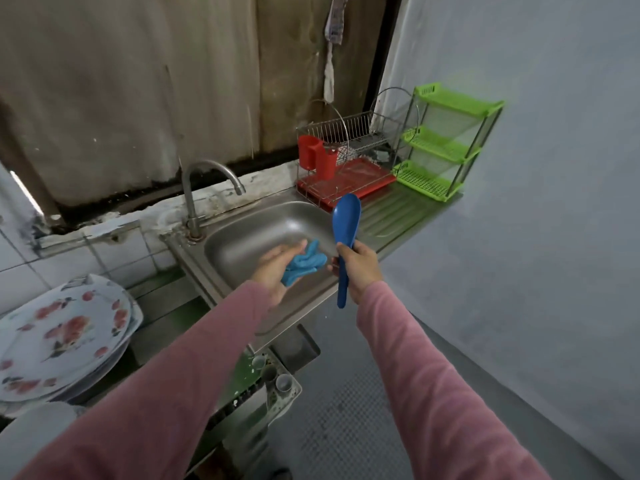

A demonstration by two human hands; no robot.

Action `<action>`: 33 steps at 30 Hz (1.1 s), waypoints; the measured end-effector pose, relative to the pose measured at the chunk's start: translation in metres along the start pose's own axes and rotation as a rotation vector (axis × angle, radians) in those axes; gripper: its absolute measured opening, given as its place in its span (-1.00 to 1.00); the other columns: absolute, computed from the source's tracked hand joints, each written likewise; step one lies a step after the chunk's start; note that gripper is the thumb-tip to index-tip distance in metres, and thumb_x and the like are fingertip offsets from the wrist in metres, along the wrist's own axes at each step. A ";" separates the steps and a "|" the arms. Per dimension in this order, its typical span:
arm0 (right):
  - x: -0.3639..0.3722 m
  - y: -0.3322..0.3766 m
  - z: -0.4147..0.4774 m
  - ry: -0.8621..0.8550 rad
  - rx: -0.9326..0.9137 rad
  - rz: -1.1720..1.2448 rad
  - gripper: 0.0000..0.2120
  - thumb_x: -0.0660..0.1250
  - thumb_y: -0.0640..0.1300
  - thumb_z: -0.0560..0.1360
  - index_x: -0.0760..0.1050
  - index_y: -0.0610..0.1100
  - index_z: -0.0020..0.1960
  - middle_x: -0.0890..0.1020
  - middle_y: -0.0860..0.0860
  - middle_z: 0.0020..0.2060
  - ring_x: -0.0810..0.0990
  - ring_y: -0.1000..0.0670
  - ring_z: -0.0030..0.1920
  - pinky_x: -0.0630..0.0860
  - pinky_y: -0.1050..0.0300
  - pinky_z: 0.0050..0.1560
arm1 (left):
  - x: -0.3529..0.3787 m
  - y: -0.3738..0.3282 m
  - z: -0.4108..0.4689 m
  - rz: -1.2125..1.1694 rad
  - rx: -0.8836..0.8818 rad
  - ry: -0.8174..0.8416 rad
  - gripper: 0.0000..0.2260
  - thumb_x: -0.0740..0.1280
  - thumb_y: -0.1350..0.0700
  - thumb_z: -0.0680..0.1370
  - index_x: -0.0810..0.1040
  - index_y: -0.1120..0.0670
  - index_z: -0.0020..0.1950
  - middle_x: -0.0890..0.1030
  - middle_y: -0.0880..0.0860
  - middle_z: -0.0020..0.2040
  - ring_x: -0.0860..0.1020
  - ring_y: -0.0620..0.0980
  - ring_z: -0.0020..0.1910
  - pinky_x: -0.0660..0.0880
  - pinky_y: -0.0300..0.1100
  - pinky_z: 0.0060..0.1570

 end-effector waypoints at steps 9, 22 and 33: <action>0.018 0.046 0.108 0.026 -0.174 -0.181 -0.95 0.32 -0.21 0.61 0.53 -0.11 0.05 0.59 0.04 -0.19 0.54 0.07 -0.18 0.48 0.19 -0.09 | 0.009 -0.033 0.118 0.050 0.101 -0.143 -0.53 0.56 0.23 0.39 0.46 0.05 0.21 0.56 0.13 0.18 0.62 0.10 0.09 0.57 0.04 0.16; 0.026 0.144 0.221 -0.083 -0.506 -0.060 -0.95 0.41 -0.13 0.55 0.55 -0.02 -0.05 0.63 0.09 -0.13 0.57 0.18 -0.12 0.47 0.25 -0.02 | 0.039 -0.107 0.216 0.168 0.354 -0.311 -0.56 0.52 0.27 0.42 0.52 -0.09 0.19 0.53 0.05 0.22 0.59 0.03 0.07 0.60 -0.19 -0.21; 0.022 0.189 0.310 0.044 -0.530 -0.058 -0.94 0.43 -0.14 0.54 0.57 -0.04 -0.01 0.66 0.02 -0.06 0.64 0.02 -0.01 0.57 0.04 0.14 | 0.075 -0.132 0.266 0.288 0.544 -0.541 -0.57 0.51 0.25 0.44 0.49 -0.06 0.22 0.51 -0.01 0.24 0.53 -0.04 0.16 0.51 -0.33 -0.18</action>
Point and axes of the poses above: each hand's wrist, its own z-axis towards the middle knuckle, its own x-axis out of the palm, y = z × x, the point moved 4 cm from there along z, towards the middle knuckle
